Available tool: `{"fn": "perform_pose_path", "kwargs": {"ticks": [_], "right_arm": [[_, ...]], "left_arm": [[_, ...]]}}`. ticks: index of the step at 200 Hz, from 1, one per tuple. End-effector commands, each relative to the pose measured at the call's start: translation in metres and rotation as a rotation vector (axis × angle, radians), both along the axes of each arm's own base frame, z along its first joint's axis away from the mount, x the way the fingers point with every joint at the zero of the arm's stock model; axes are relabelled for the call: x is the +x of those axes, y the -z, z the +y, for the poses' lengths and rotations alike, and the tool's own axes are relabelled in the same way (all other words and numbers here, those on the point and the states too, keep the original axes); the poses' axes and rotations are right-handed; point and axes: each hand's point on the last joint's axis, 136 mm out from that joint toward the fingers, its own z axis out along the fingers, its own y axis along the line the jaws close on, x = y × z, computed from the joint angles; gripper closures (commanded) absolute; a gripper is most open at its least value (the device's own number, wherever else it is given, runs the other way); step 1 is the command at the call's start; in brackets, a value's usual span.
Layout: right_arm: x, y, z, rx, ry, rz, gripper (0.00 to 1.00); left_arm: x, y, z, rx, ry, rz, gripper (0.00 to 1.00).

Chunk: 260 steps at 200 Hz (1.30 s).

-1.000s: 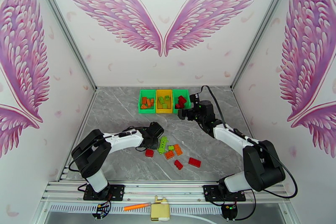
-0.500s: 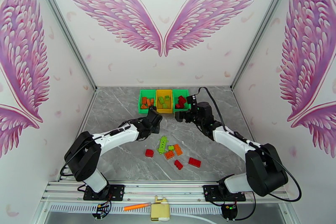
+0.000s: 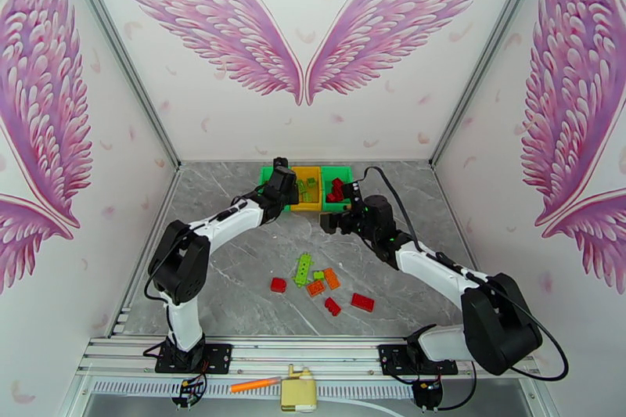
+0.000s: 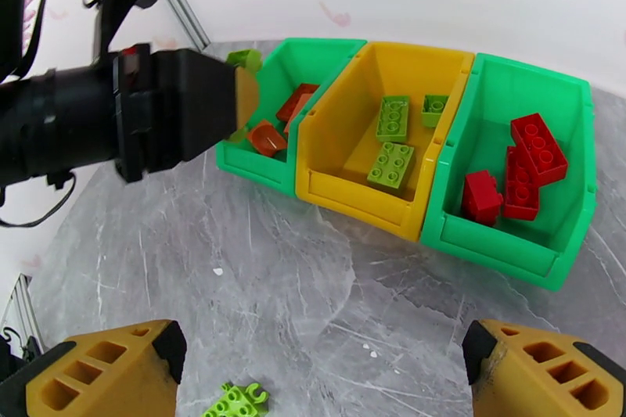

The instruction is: Sort the legos into containers by color

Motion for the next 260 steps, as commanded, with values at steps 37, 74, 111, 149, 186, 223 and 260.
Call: {"fn": "perform_pose_path", "kwargs": {"ticks": [37, 74, 111, 149, 186, 223, 260], "right_arm": [[-0.003, -0.011, 0.004, 0.027, -0.017, -0.057, 0.01], [0.002, -0.007, 0.003, 0.003, -0.003, -0.038, 0.01], [0.004, -0.004, 0.002, -0.008, 0.005, -0.023, 0.01], [0.003, 0.000, -0.004, -0.032, 0.028, -0.011, 0.01], [0.004, 0.000, -0.005, -0.041, 0.035, -0.010, 0.01], [0.003, -0.001, -0.001, -0.049, 0.007, -0.006, 0.01], [-0.011, 0.004, 0.014, -0.136, -0.117, 0.016, 0.01]], "left_arm": [[0.040, 0.013, -0.040, -0.045, 0.076, 0.010, 0.66], [0.053, 0.023, -0.054, -0.056, 0.100, 0.027, 0.66], [0.061, 0.034, -0.062, -0.063, 0.115, 0.041, 0.66], [0.067, 0.039, -0.068, -0.069, 0.135, 0.054, 0.61], [0.066, 0.029, -0.071, -0.080, 0.157, 0.041, 0.48], [0.060, -0.004, -0.064, -0.079, 0.159, -0.020, 0.43], [0.041, -0.044, -0.038, -0.084, 0.125, -0.099, 0.33]]}}
